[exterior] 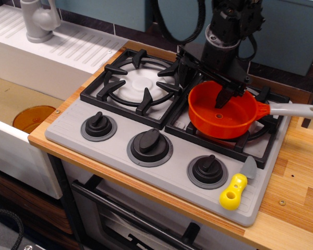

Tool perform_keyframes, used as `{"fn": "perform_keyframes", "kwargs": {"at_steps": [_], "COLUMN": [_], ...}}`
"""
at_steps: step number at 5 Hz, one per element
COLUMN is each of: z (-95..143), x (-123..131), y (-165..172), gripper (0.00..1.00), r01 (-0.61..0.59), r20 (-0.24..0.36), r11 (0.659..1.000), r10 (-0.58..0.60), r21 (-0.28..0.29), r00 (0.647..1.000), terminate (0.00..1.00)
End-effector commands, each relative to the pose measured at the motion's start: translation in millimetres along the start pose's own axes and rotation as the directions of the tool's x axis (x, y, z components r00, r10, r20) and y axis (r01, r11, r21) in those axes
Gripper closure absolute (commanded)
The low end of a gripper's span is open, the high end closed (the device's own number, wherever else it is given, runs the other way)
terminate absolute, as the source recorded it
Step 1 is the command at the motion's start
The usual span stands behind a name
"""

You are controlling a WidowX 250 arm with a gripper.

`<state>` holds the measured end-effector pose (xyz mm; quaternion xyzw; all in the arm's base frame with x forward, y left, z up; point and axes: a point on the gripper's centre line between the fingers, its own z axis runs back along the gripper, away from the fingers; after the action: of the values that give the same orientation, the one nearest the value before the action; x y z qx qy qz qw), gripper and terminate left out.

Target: End effector transition from pot or pan to object

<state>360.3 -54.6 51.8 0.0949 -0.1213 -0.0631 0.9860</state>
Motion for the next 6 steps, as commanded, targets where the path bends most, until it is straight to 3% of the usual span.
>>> {"fn": "perform_keyframes", "kwargs": {"at_steps": [1,3,6], "z": [62.0,83.9,103.5], "x": [23.0,21.0,-22.1], "y": [4.5,7.2,-27.2], "gripper": [0.0,0.0,0.0], "r01": [-0.023,-0.019,-0.047], "r20": [0.065,0.029,0.024], "r11": [1.0,1.0,0.999], "r10": [0.024,0.02,0.047], "r21": [-0.009,-0.013,0.001], "r00": [0.998,0.999,0.999], "terminate": [0.0,0.0,0.0]}}
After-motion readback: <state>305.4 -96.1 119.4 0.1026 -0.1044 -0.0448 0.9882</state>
